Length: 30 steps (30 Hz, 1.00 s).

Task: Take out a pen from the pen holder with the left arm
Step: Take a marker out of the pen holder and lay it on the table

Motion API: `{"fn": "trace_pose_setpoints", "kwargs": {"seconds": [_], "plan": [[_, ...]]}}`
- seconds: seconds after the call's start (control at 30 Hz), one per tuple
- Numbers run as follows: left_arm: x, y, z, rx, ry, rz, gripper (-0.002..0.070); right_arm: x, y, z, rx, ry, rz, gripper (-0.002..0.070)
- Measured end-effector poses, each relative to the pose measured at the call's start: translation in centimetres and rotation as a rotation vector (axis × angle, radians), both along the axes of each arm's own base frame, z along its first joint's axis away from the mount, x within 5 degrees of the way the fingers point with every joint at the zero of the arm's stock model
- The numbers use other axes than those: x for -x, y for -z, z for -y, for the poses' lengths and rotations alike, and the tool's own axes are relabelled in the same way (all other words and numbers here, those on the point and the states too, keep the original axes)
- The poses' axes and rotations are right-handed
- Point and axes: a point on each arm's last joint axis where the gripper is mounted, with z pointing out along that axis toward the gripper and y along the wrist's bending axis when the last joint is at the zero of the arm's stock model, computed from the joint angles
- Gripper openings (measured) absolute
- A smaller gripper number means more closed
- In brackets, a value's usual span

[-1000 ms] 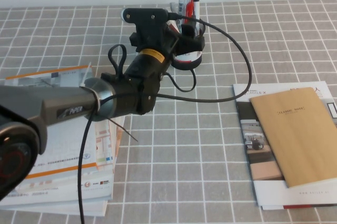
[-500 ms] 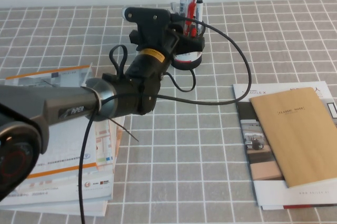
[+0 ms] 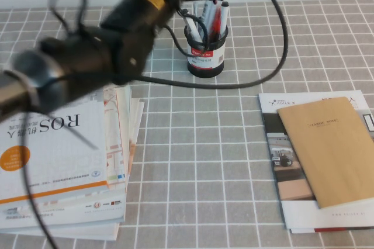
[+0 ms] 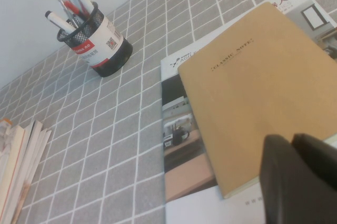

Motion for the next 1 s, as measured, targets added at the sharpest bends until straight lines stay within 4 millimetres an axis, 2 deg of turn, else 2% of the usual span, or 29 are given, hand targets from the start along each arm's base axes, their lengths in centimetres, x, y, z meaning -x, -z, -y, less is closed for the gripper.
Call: {"fn": "trace_pose_setpoints", "kwargs": {"seconds": [0.2,0.3,0.4,0.47,0.6,0.73,0.87,1.0], "plan": [[3.7,-4.4,-2.1,-0.121,0.052,-0.168,0.0022,0.0,0.0,0.0,0.0,0.0,0.0,-0.0013],[5.0,-6.4,-2.6,-0.201,0.082,-0.279,0.0022,0.0,0.0,0.0,0.0,0.0,0.0,-0.0013],[5.8,-7.7,-2.9,-0.294,0.11,-0.401,0.0022,0.0,0.0,0.0,0.0,0.0,0.0,-0.0013],[6.0,-7.8,-2.9,-0.359,0.126,-0.492,0.0022,0.0,0.0,0.0,0.0,0.0,0.0,-0.0013],[6.0,-6.3,-3.2,-0.476,0.148,-0.695,0.0022,0.0,0.0,0.0,0.0,0.0,0.0,-0.0013],[4.7,-3.5,-4.2,-0.543,0.178,-0.893,0.0022,0.0,0.0,0.0,0.0,0.0,0.0,-0.0013],[2.9,-0.5,-5.1,-0.535,0.271,-1.067,0.0022,0.0,0.0,0.0,0.0,0.0,0.0,-0.0013],[0.4,2.7,-6.1,-0.451,0.318,-1.207,0.0022,0.0,0.0,0.0,0.0,0.0,0.0,-0.0013]]}}
